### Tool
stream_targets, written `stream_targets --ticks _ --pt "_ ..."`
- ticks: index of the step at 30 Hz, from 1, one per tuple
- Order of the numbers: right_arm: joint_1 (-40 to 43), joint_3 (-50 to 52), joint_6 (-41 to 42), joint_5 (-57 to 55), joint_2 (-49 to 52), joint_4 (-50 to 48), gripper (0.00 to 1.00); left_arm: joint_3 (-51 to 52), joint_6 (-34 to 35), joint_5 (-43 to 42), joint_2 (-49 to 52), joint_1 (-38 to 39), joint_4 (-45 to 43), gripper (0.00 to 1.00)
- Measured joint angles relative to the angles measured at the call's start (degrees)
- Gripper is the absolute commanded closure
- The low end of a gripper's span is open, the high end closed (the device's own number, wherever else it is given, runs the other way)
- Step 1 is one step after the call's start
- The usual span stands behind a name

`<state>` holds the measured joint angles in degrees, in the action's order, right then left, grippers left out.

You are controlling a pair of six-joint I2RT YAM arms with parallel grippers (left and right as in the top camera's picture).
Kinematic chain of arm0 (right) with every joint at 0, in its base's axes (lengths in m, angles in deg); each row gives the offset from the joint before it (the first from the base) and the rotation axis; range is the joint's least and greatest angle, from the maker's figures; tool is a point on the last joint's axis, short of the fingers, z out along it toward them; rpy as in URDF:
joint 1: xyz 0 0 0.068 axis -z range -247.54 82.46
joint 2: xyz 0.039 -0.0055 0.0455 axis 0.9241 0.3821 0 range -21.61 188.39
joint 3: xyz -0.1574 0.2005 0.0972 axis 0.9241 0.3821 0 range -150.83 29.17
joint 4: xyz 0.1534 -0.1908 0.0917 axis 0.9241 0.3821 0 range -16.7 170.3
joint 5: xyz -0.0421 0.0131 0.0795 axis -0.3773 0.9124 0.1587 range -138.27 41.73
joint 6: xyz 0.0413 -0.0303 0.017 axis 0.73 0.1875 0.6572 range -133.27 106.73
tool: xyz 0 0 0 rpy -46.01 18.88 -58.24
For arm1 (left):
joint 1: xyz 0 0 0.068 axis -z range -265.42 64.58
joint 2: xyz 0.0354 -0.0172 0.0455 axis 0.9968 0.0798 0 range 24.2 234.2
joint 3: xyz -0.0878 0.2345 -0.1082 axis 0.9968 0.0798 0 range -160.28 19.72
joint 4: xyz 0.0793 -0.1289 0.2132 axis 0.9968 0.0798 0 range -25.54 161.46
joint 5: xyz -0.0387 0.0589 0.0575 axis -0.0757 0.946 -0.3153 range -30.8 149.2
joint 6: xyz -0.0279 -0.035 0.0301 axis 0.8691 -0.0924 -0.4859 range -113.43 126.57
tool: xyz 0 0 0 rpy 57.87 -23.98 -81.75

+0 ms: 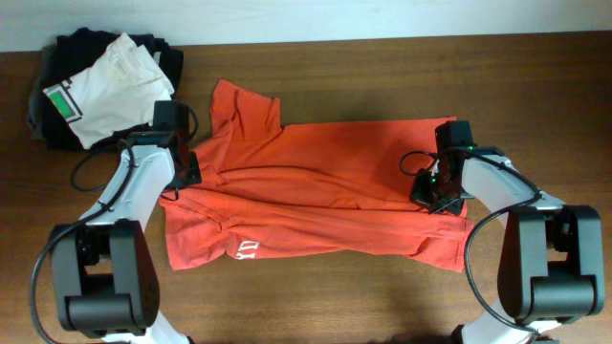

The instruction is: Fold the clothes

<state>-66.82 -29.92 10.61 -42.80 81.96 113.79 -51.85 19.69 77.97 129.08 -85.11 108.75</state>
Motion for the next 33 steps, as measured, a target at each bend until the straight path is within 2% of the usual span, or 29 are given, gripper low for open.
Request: stream_targets --ticks 7,8,9,12,14,15,18,21,26,27,28,29,31,32,33 --pt "5.05 -0.61 0.07 -0.61 0.11 4.2 0.96 -0.02 3.04 4.46 -0.28 -1.36 0.98 0.98" --pt "5.68 -0.94 0.09 -0.76 0.22 4.94 0.96 -0.02 3.32 4.48 -0.28 -1.79 1.07 0.91" --pt "6.23 -1.14 0.04 -0.76 0.28 5.35 0.96 -0.02 3.69 4.46 -0.28 -2.23 1.4 0.78" --pt "7.15 -1.44 -0.17 -1.77 0.28 5.6 0.96 -0.04 4.9 5.4 -0.31 -4.17 2.03 0.75" --pt "7.37 -1.46 -0.35 -2.29 0.28 5.62 0.96 -0.07 5.42 5.73 -0.31 -5.77 2.67 0.64" --pt "7.37 -1.6 -0.37 -2.58 0.28 6.01 0.96 -0.09 5.86 5.7 -0.31 -6.49 2.84 0.62" --pt "7.37 -2.89 -0.44 -3.08 0.48 8.79 0.94 -0.76 6.45 4.98 -0.42 -7.04 4.11 0.61" --pt "7.41 -7.17 -0.63 -3.26 0.98 14.47 0.87 -2.51 6.56 3.54 -2.05 -6.32 6.6 0.6" --pt "7.41 -17.44 -1.88 -2.1 1.07 26.12 0.89 -4.22 6.69 -1.29 -10.69 -3.34 11.56 0.59" --pt "7.41 -18.97 -2.27 -1.18 1.07 27.89 0.88 -4.22 6.73 -1.86 -12.41 -2.64 12.44 0.55" --pt "7.41 -19.87 -2.73 -0.37 1.05 28.81 0.87 -4.22 6.93 -2.73 -15.06 -1.6 13.33 0.45" --pt "7.41 -20.63 -3.15 0.7 0.96 29.86 0.87 -4.31 7.04 -3.3 -17.22 -0.72 13.86 0.31" --pt "7.41 -20.81 -4.2 2.56 0.33 32.09 0.84 -4.52 7.54 -4.94 -21.22 1.05 15.61 0.2" --pt "7.32 -20.81 -5.05 3.54 -0.37 33.79 0.78 -4.59 7.76 -6.01 -22.99 1.86 17.0 0.13" --pt "7.08 -20.81 -5.6 4.17 -1.22 35.21 0.71 -4.74 7.74 -7.48 -24.39 2.73 18.97 0.13"
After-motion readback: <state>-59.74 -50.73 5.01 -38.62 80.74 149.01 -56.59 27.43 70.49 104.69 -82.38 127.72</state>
